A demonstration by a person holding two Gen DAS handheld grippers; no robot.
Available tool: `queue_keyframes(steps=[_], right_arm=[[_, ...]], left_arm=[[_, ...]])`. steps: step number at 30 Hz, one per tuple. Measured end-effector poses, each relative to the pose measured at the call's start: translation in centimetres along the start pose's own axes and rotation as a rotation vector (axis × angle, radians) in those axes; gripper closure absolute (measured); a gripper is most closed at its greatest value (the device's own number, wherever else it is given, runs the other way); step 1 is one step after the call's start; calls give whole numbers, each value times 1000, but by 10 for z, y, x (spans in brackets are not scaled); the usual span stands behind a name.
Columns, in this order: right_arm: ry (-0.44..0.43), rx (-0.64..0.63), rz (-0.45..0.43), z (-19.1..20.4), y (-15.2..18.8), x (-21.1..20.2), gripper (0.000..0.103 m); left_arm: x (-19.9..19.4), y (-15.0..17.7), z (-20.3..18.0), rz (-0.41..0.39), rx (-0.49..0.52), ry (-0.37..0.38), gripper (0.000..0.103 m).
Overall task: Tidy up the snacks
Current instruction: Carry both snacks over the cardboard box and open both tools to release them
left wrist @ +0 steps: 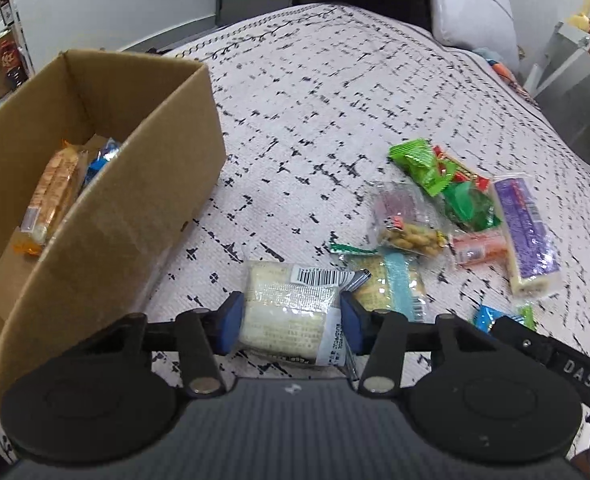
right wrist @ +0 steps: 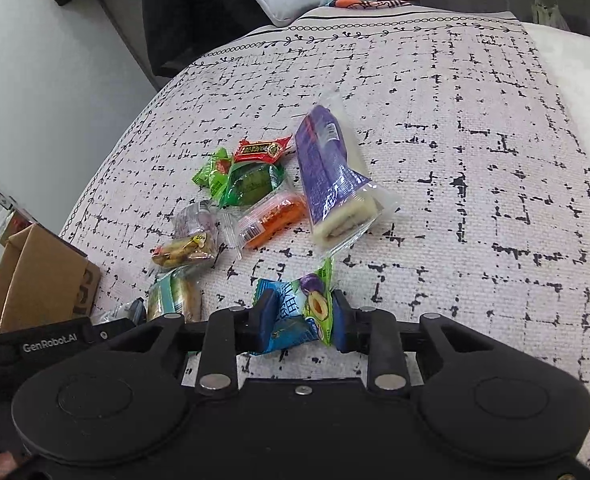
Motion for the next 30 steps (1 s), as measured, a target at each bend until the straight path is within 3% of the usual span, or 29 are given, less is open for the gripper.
queue_keyframes(steps=[15,30], right_arm=[[-62,-69,-61,53,-15,-52,75],[-124,-119,-139,127,-35,-89,75]], left_arm=[[-58,-24,6,-65,6,101,53],[-98,-51,48,-131,-78,141,53]])
Point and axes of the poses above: each gripper's, at about its wrist camera, not at the fingertips, and x roughly the way its jaws point, z to its left, y to its underside, the point moved 10 cm from there along x, roughly the way its jaws point, and after that the axes turned 11 degrees about -z, right-handed, at the moved point
